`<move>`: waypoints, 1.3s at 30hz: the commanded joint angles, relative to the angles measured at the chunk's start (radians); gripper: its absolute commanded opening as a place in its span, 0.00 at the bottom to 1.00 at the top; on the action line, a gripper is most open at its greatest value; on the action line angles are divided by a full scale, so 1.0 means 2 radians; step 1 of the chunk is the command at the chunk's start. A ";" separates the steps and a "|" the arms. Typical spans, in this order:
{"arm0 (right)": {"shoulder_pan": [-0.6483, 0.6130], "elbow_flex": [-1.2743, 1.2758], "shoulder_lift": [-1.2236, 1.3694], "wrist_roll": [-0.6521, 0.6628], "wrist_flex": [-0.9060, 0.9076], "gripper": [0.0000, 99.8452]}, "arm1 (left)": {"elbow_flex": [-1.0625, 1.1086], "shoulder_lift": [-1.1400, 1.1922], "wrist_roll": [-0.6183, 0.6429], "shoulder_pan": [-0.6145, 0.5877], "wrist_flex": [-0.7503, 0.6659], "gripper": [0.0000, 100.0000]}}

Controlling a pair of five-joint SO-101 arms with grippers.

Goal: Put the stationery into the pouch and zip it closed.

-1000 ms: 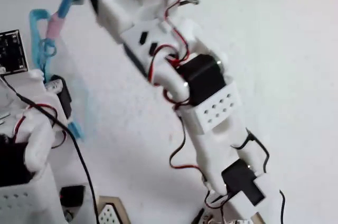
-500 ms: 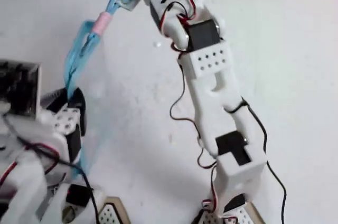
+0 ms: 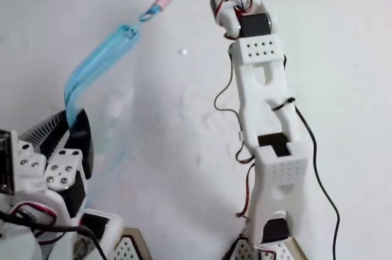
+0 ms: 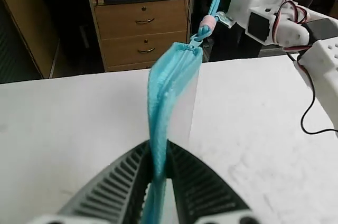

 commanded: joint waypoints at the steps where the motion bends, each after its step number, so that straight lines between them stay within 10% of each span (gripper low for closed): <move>1: 0.076 -0.012 0.020 0.001 -0.012 0.02 | -0.037 -0.016 -0.005 0.000 0.000 0.02; 8: 0.069 -0.027 -0.001 0.009 0.054 0.02 | -0.038 -0.016 -0.005 -0.003 0.000 0.02; 15: -0.017 -0.053 -0.089 0.224 0.337 0.03 | 0.014 -0.015 -0.005 -0.004 -0.013 0.02; 24: -0.088 -0.050 -0.237 0.241 0.633 0.47 | 0.147 -0.015 -0.027 -0.034 -0.137 0.02; 34: -0.121 0.198 -0.507 0.242 0.639 0.49 | 0.243 -0.015 -0.089 -0.044 -0.249 0.02; 39: -0.133 0.429 -0.676 0.237 0.614 0.32 | 0.269 -0.015 -0.019 -0.046 -0.259 0.19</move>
